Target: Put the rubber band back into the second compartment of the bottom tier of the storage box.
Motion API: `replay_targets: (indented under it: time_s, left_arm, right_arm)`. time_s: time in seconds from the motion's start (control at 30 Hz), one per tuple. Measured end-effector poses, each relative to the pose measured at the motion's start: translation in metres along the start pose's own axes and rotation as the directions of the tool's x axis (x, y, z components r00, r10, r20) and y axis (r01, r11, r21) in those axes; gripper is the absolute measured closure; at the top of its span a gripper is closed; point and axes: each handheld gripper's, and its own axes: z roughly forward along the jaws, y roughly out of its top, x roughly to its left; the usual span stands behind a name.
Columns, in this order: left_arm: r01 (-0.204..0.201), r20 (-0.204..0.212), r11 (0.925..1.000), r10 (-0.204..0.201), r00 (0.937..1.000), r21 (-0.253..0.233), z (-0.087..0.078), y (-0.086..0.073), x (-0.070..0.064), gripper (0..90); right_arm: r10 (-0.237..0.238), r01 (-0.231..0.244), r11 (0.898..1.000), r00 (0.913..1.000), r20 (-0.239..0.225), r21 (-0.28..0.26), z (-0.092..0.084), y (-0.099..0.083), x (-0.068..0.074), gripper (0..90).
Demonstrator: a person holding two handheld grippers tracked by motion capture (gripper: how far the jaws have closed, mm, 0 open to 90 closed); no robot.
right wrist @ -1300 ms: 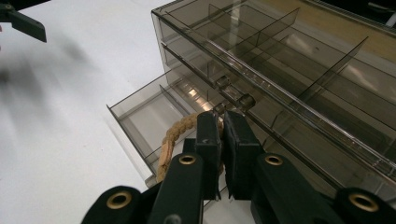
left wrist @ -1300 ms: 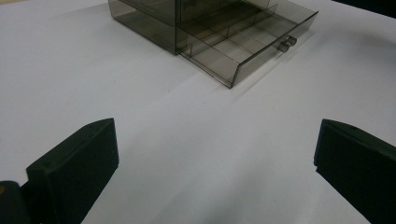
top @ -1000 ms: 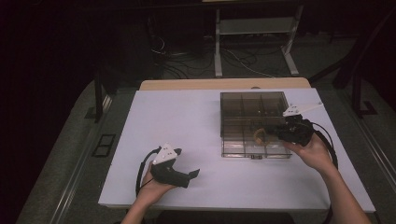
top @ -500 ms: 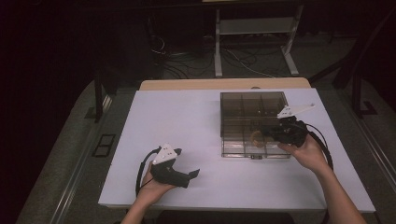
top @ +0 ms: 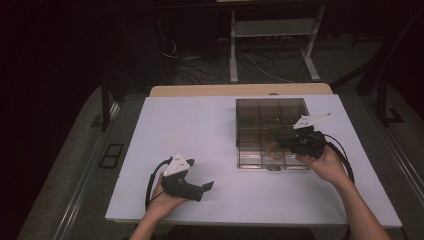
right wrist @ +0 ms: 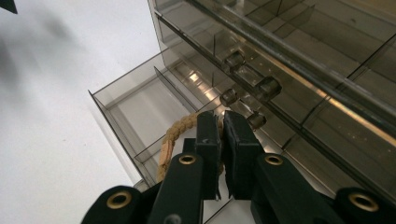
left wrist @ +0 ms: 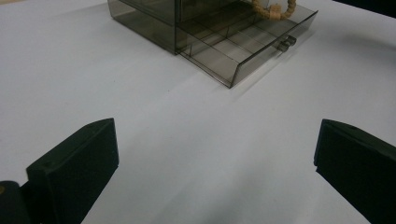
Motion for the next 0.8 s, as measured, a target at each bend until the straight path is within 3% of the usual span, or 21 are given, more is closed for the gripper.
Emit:
replay_targets:
  time_s: [0.8]
  left_arm:
    - [-0.01,0.004,0.9999,0.01,0.9999,0.005,0.001,0.0,0.0,0.0]
  right_arm:
    - [-0.022,0.022,0.998,0.9997,0.008,0.061,0.018,-0.004,0.002,83.8]
